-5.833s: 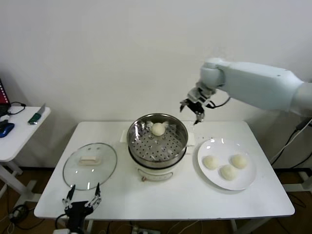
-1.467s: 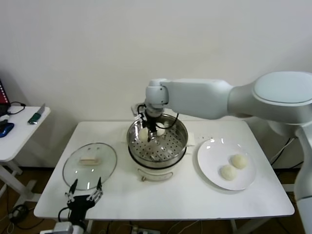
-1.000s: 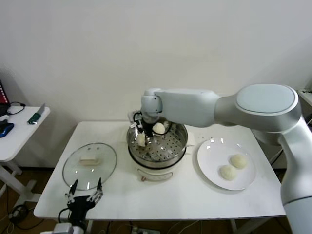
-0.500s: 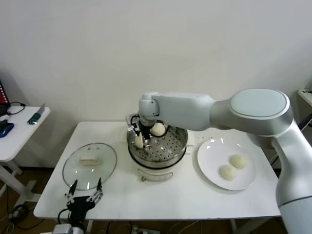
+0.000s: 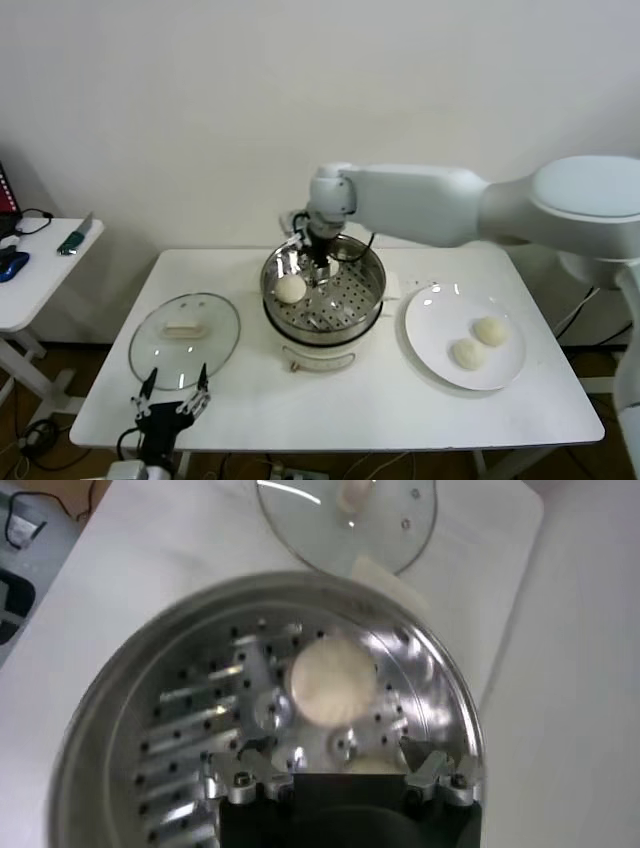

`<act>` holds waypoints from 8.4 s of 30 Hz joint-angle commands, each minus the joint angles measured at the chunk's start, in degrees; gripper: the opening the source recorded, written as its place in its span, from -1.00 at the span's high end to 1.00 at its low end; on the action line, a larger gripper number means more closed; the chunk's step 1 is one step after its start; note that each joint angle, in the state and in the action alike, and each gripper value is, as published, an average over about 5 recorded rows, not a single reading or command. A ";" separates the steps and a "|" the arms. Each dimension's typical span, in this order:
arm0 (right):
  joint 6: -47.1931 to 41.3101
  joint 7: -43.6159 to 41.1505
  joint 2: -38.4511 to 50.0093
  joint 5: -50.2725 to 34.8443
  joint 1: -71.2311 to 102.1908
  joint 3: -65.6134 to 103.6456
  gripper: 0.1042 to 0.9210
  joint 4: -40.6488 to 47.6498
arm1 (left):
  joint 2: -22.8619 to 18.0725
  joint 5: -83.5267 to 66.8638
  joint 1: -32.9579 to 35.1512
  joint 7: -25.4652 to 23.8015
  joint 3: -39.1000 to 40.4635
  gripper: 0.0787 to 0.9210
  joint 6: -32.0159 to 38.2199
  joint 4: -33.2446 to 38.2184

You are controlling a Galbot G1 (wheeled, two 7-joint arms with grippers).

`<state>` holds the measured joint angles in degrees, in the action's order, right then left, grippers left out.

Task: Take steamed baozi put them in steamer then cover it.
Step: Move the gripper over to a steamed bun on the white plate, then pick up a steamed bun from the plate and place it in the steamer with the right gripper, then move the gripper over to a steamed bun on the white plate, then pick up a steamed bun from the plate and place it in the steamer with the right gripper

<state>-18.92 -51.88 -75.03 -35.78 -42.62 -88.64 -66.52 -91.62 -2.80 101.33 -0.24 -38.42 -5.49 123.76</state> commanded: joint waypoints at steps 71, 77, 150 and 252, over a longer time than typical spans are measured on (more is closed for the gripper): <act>4.08 -3.67 36.26 28.28 33.02 18.66 -0.65 -2.45 | 0.59 -0.15 0.81 0.34 -0.57 -0.77 0.62 -1.13; 4.62 -4.41 36.73 28.24 31.97 18.46 -0.46 -3.35 | 0.53 -0.15 0.90 0.46 -0.54 -0.77 0.63 -1.04; 33.62 2.76 1.75 37.55 4.78 -2.17 -0.57 -13.64 | 0.43 0.65 2.65 1.02 -1.36 -0.77 2.11 0.01; 14.65 -7.34 35.95 25.20 15.26 11.13 -0.49 3.58 | -1.40 4.24 4.42 1.56 -0.16 -0.77 3.39 -0.25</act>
<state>-3.28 -58.67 -41.19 -2.95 -13.82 -67.23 -54.10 -92.19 1.39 105.73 1.33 -38.69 -2.03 123.40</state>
